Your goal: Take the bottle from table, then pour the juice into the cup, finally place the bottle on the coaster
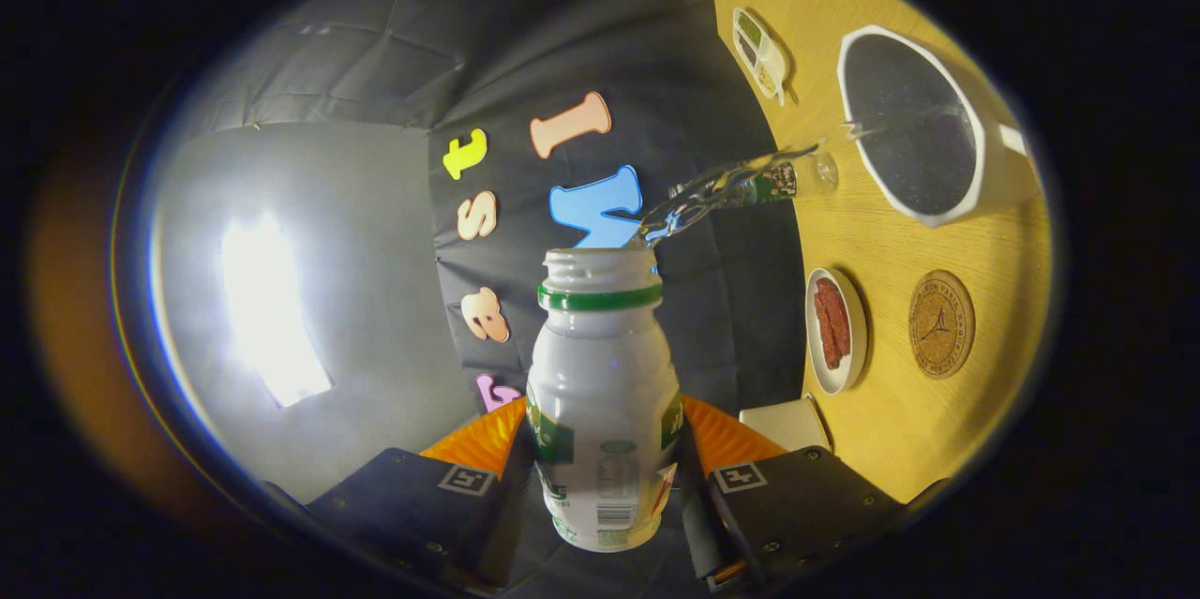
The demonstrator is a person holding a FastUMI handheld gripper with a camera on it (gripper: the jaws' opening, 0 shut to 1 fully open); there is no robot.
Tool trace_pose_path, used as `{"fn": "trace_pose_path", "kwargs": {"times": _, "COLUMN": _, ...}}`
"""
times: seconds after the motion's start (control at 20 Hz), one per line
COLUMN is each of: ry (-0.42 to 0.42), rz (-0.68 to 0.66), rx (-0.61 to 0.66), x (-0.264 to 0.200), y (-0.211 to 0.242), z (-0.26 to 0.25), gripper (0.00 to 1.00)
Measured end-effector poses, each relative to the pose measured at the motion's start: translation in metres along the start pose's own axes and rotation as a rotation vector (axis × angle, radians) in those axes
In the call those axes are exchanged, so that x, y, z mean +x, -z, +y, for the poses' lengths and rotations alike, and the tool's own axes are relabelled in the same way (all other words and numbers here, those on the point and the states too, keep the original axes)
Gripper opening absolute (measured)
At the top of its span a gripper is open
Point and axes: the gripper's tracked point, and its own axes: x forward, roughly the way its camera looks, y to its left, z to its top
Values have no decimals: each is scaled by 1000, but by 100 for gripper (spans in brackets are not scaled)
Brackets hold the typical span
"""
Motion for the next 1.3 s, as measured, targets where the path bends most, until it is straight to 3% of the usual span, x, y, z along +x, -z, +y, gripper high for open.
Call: {"fn": "trace_pose_path", "kwargs": {"times": 1.3, "ry": -24, "rz": -34, "rx": 94, "x": 0, "y": -2, "z": 3, "gripper": 70}}
